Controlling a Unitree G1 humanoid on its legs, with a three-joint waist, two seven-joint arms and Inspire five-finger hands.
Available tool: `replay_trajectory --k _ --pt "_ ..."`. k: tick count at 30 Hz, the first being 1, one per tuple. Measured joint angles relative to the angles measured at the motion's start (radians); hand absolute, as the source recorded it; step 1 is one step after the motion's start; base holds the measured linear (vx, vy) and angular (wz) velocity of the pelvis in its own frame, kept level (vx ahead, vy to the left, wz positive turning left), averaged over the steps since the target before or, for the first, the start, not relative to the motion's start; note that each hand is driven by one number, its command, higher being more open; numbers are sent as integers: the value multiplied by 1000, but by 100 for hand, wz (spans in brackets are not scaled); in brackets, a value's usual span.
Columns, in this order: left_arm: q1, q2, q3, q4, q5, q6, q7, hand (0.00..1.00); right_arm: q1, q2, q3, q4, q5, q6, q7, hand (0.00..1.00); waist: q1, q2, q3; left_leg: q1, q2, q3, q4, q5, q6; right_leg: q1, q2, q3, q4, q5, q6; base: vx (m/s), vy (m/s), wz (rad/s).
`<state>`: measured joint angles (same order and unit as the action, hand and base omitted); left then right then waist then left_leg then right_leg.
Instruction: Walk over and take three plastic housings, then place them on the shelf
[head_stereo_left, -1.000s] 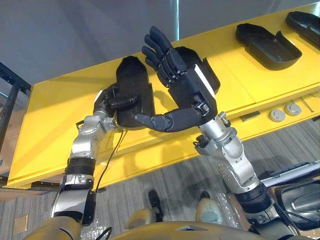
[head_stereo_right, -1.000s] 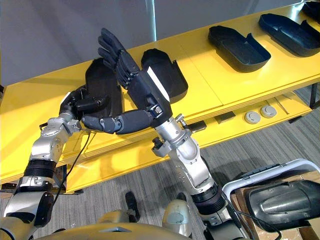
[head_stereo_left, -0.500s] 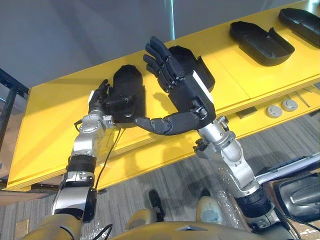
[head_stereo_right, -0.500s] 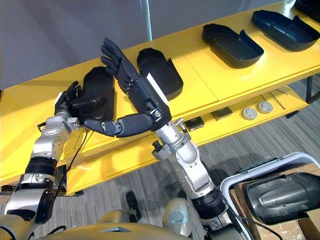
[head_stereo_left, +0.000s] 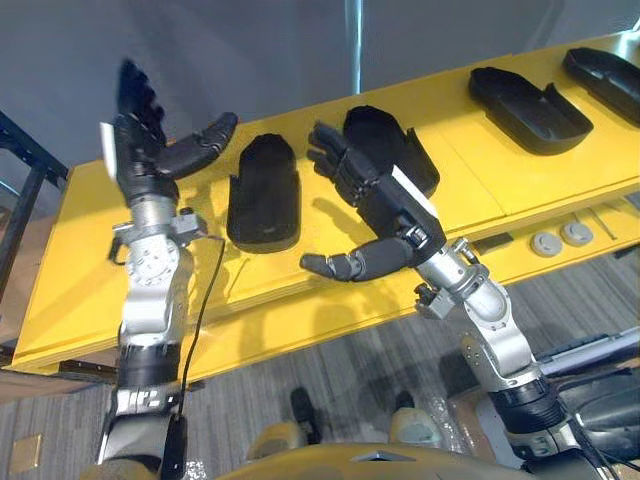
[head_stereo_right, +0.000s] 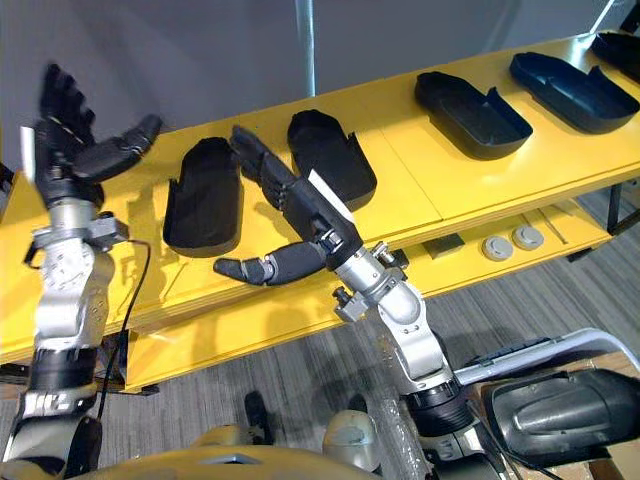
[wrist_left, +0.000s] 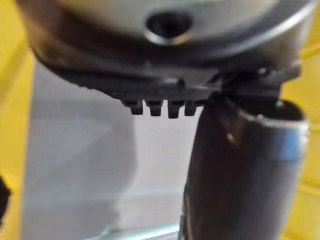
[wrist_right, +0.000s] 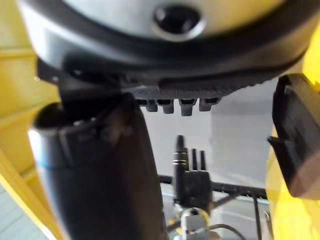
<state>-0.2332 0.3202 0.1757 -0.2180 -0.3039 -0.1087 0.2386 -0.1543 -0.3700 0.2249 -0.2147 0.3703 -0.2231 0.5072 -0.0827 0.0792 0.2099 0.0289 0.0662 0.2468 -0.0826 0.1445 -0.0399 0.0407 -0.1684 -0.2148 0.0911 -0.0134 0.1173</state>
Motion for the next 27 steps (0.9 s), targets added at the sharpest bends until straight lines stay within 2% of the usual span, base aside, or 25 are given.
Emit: replay_trajectory --k 2,5,10,17,21,27 --pt "81 -11 1 -94 0 -13 -47 100 12 -30 -4 7 0 13 41 100 20 -9 -2 1 -2 -13 0 0 0 11 0 -13 -19 4 1 -17 22 19" --pt "127 -15 2 -108 0 -22 -88 100 20 -32 -7 8 0 33 84 100 34 -28 -2 -4 -2 -25 -1 1 -1 20 1 -28 -31 7 0 -4 12 13" --pt "204 -15 2 -108 1 -23 -120 100 32 -34 0 8 0 81 183 100 55 -83 -2 -10 -9 -37 -1 1 -1 29 -3 -41 -43 14 0 8 16 8" --pt "291 -16 6 -149 1 -69 -120 100 66 -68 66 50 -1 81 223 100 80 -93 3 -29 -12 -53 -1 5 4 21 -4 -55 -43 13 -1 7 9 7" --pt "306 -31 15 -183 -2 -135 -117 100 59 -66 108 62 -13 81 217 100 96 -94 35 -49 -12 -72 -1 9 -2 11 -3 -76 -40 9 -8 -13 -2 12" --pt "326 -51 49 -182 -48 -154 -108 100 4 -59 136 101 -52 81 175 100 117 -102 88 -79 -13 -91 0 18 0 -11 -3 -89 -32 7 -10 -5 -1 10"
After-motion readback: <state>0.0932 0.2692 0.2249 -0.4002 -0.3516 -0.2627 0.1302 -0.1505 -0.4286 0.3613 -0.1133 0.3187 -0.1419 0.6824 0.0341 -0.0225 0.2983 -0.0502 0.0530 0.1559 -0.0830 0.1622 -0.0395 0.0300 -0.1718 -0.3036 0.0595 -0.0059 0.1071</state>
